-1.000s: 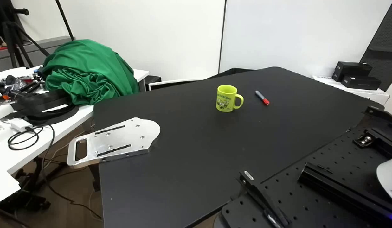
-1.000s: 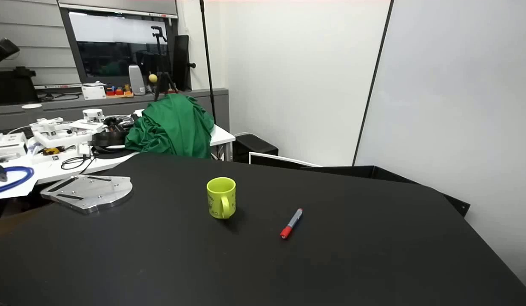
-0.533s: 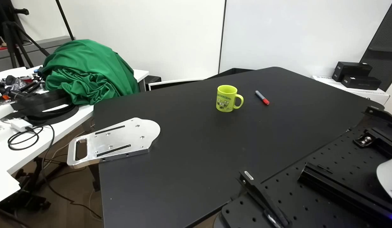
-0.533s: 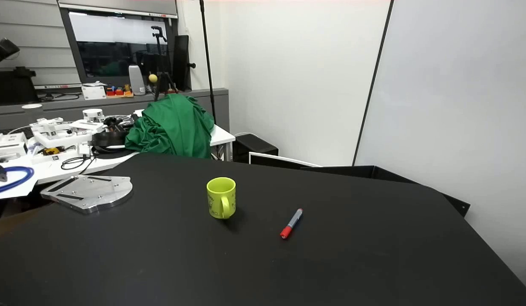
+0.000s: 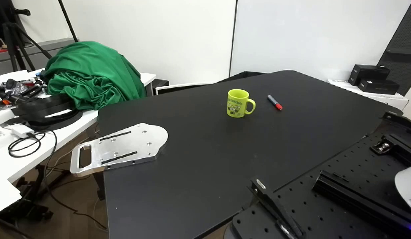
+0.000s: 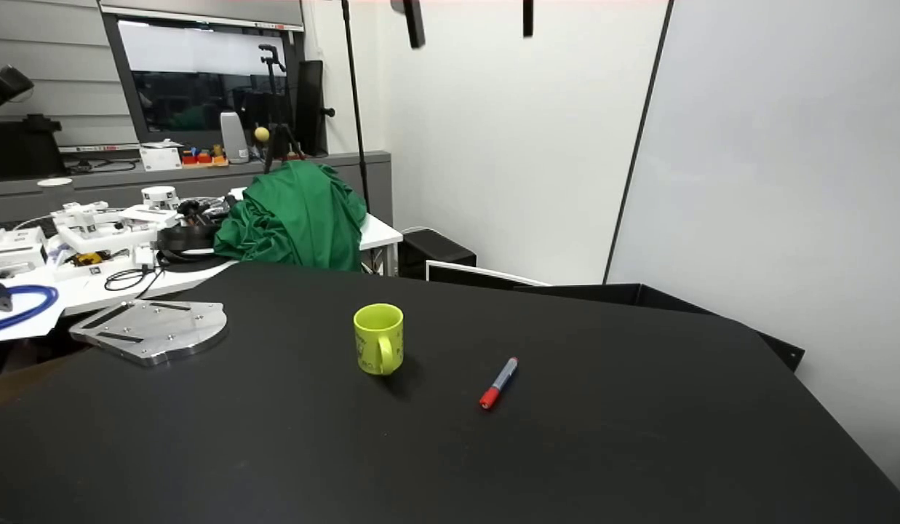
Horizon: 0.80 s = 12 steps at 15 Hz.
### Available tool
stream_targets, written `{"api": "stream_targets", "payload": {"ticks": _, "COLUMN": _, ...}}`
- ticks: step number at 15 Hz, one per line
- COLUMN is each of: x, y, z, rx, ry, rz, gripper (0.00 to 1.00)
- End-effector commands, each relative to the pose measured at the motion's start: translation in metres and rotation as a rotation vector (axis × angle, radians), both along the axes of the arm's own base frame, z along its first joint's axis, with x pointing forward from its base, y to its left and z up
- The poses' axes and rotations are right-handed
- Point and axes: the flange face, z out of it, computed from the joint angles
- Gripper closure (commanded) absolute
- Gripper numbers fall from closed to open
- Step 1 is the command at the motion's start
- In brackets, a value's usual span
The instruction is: Put the marker in the cup
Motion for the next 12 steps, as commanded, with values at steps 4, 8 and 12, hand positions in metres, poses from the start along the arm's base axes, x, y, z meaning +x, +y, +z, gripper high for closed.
{"api": "stream_targets", "payload": {"ticks": 4, "x": 0.104, "y": -0.044, "z": -0.076, "rx": -0.019, "ry": 0.082, "rz": -0.065, "gripper": 0.00}}
{"api": "stream_targets", "payload": {"ticks": 8, "x": 0.157, "y": -0.066, "z": -0.137, "rx": 0.052, "ry": 0.088, "rz": -0.121, "gripper": 0.00}}
{"api": "stream_targets", "payload": {"ticks": 12, "x": 0.186, "y": -0.072, "z": -0.203, "rx": 0.154, "ry": 0.094, "rz": -0.193, "gripper": 0.00}}
